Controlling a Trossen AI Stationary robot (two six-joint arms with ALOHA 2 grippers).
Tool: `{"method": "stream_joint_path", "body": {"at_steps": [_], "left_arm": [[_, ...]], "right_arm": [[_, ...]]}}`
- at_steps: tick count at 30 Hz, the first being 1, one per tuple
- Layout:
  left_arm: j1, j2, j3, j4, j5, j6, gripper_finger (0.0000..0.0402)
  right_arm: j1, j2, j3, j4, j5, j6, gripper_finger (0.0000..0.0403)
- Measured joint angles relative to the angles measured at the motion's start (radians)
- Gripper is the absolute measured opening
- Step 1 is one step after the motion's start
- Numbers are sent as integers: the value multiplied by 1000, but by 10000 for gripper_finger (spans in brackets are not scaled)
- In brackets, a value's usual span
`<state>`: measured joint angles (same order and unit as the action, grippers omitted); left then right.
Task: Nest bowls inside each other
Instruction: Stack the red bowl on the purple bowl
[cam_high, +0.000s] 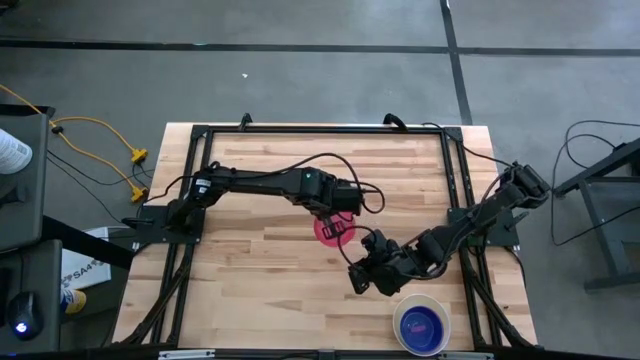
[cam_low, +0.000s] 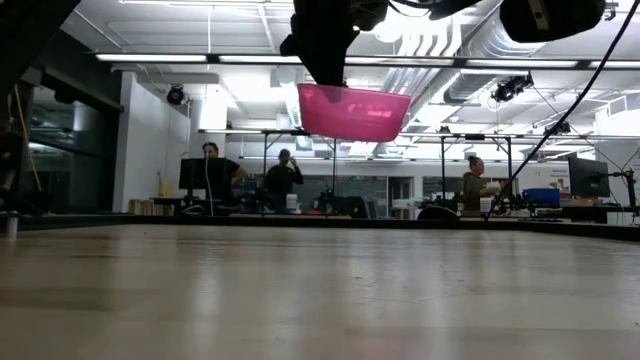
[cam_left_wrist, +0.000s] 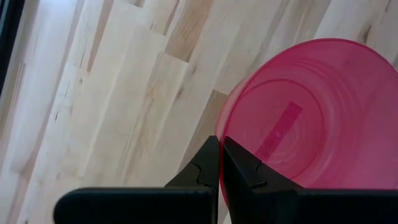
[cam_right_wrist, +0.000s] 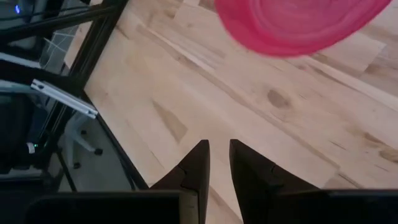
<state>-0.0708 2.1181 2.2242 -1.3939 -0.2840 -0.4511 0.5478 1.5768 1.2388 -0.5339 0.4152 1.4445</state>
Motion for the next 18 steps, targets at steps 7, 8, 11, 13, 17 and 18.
{"method": "stream_joint_path", "body": {"at_steps": [7, 8, 11, 13, 17, 18], "left_arm": [[-9, 0, 0, -21, 0, -1, 1], [-9, 0, 0, -31, 0, 0, 1], [-17, 0, 0, -35, 0, 0, 1], [-27, 0, 0, -35, -2, 0, 1], [-53, 0, 2, -34, -38, 1, 1], [-58, 1, 9, -39, -42, 1, 1]], "right_arm": [[30, 0, 0, -16, 23, 15, 55], [35, 0, 0, -20, 23, 22, 55], [48, 0, 0, -39, 24, 29, 55], [49, 0, 0, -50, 27, 37, 55], [48, 0, 0, -60, 30, 52, 55], [47, 0, 0, -60, 30, 54, 55]]}}
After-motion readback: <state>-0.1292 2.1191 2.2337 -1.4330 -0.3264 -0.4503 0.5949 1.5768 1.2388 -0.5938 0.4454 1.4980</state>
